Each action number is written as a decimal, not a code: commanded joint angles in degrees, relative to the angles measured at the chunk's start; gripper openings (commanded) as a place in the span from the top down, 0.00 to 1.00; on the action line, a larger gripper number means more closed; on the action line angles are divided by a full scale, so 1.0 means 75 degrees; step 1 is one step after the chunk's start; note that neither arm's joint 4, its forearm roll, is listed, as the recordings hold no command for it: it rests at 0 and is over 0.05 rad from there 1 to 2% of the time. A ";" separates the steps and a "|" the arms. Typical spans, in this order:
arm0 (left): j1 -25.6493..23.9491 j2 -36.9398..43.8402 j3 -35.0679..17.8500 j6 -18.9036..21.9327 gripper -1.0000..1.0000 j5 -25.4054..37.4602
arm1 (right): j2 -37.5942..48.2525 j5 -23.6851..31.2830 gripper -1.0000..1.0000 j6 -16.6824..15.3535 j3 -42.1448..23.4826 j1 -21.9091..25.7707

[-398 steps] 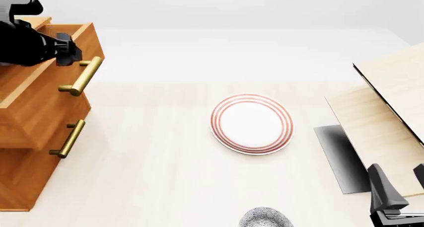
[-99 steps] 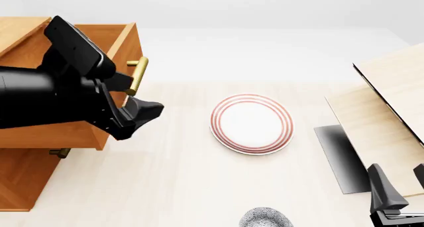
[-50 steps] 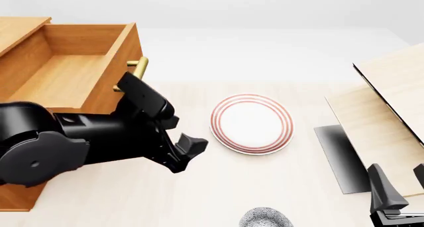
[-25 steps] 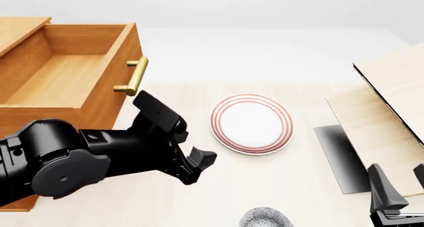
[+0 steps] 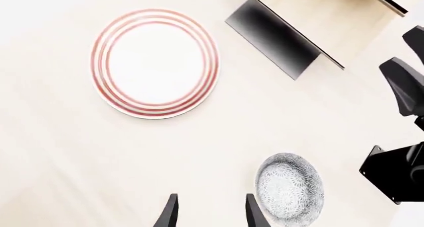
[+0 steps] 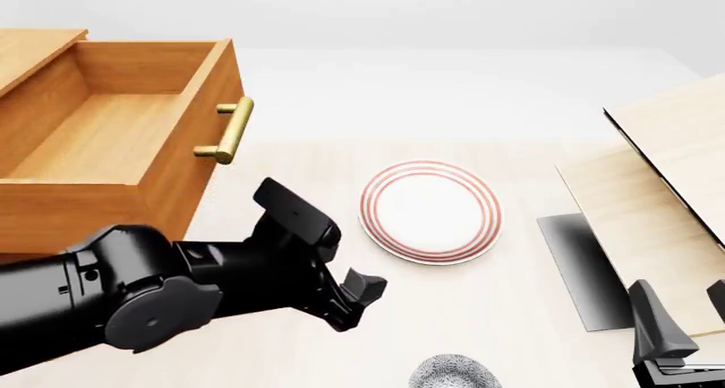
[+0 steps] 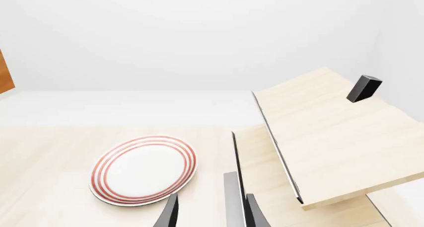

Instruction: Open the top drawer of the cabinet and put the bowl in it.

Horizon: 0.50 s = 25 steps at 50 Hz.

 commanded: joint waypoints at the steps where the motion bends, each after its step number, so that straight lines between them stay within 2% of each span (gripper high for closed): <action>1: -0.0187 0.0318 0.0007 -0.0227 0.00 -0.0303 | -0.0007 0.0001 0.00 0.0000 0.0004 -0.0002; 25: -0.0556 0.1069 0.0048 -0.0467 0.00 -0.0911 | -0.0006 0.0001 0.00 -0.0003 0.0004 0.0000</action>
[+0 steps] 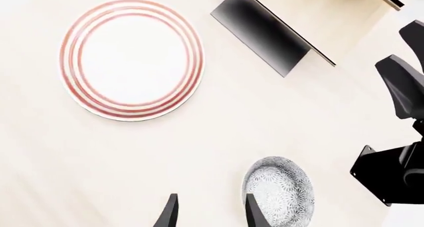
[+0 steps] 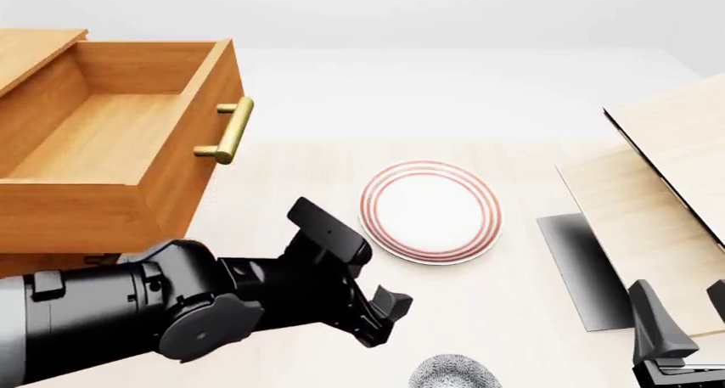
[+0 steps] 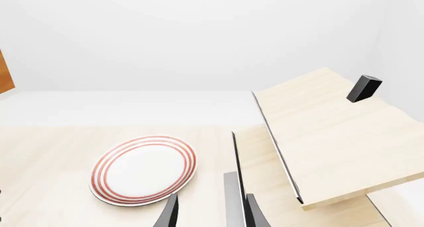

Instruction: Open the top drawer of the cabinet and put the bowl in it.

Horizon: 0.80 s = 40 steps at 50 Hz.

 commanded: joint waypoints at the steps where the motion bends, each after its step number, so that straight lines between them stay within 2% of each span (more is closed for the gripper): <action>1: -0.0156 0.0289 0.0087 -0.0112 0.00 -0.0294 | -0.0006 0.0001 0.00 -0.0003 0.0004 0.0000; 40: -0.0578 0.1090 0.0156 -0.0282 0.00 -0.0976 | -0.0004 0.0001 0.00 0.0002 0.0004 0.0000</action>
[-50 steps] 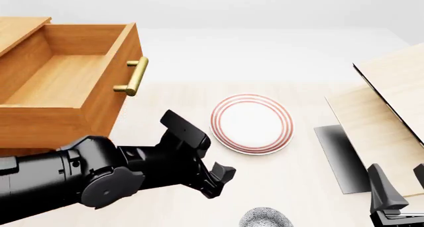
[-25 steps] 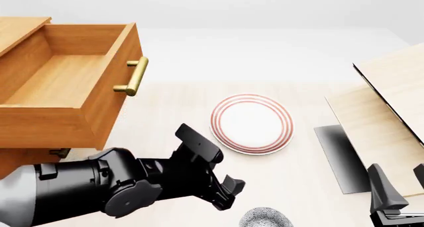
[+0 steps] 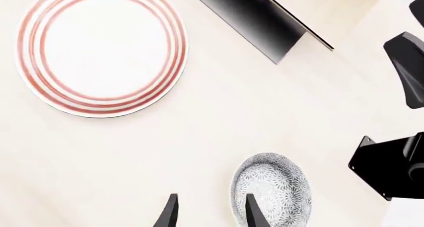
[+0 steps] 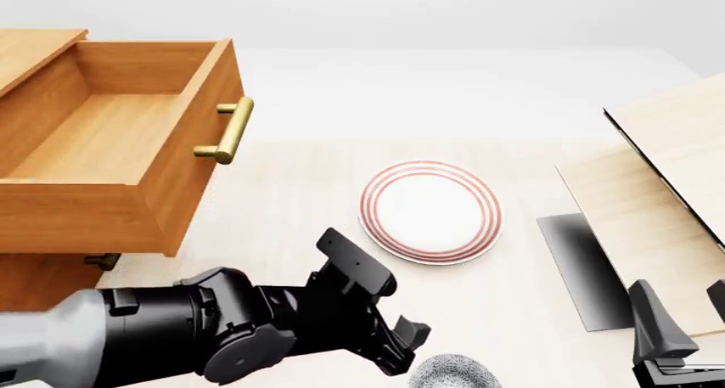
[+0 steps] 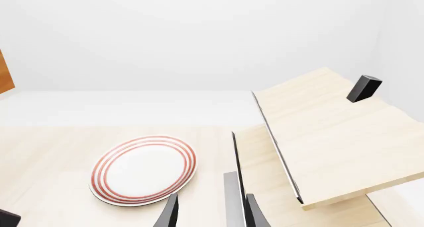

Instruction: Open the top drawer of the cabinet and put the bowl in it.

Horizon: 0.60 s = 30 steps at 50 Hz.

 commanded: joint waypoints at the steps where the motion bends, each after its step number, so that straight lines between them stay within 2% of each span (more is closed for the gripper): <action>1: -0.0152 0.0258 -0.0057 -0.0075 0.00 -0.0178 | -0.0006 0.0001 0.00 -0.0001 0.0004 -0.0001; 30: -0.0496 0.1085 -0.0211 -0.0434 0.00 -0.0756 | -0.0010 0.0000 0.00 -0.0005 0.0004 0.0000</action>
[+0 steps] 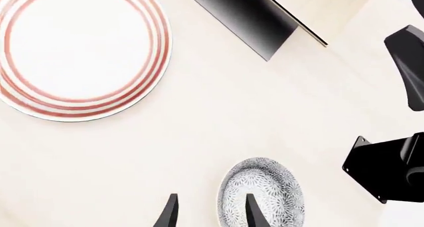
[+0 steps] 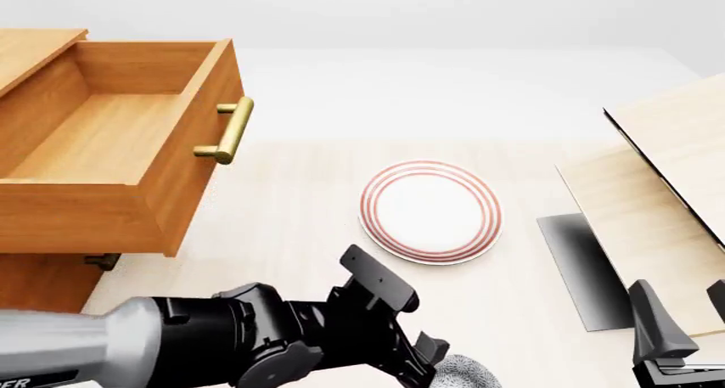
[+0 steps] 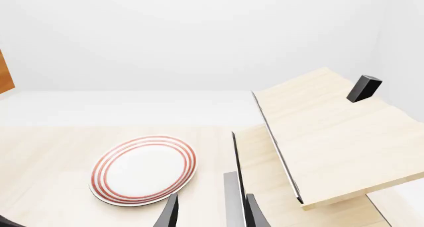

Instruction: Open the top drawer of the cabinet and put the bowl in it.

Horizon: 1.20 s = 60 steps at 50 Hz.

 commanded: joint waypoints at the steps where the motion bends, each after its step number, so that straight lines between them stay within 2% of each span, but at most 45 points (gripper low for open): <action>1: -0.0156 0.0375 -0.0059 -0.0169 0.00 -0.0251 | -0.0006 0.0001 0.00 -0.0009 0.0004 0.0001; 60: -0.0626 0.1917 -0.0037 -0.1008 0.00 -0.1542 | -0.0010 0.0001 0.00 -0.0001 0.0004 -0.0001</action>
